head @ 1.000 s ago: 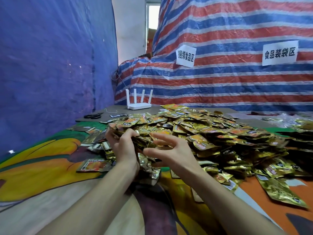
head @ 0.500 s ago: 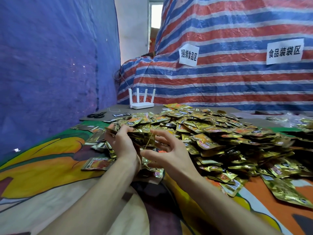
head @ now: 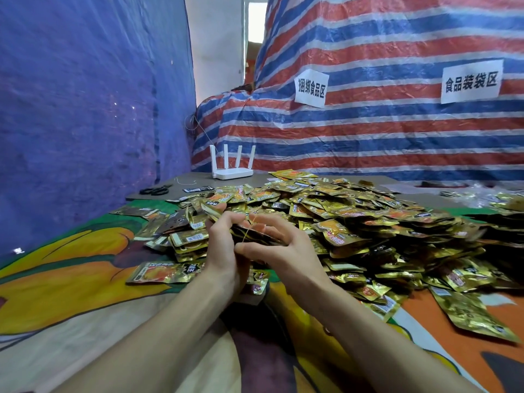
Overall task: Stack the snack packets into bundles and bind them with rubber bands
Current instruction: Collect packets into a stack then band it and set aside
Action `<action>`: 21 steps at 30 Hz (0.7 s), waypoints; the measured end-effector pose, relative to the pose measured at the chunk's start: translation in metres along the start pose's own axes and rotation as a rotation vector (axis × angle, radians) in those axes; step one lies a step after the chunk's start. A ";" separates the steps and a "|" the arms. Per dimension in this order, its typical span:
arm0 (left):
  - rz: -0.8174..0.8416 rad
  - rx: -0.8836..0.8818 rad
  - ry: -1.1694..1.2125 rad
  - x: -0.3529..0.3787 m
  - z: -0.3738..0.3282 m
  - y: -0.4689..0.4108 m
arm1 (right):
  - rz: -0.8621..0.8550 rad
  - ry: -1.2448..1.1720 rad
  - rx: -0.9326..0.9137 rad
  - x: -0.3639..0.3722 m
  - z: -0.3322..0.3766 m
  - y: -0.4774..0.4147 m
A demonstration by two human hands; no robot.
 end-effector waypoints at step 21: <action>0.103 0.059 -0.324 0.001 0.000 0.000 | 0.121 0.271 0.113 -0.021 0.008 -0.006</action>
Point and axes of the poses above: each hand's wrist, its own y-axis away from the middle knuckle, its own x-axis out of the palm, z = x × y, the point moved 3 cm from there along -y, towards the middle knuckle, and after that the axes turned 9 degrees about x, right-handed, at the moved point
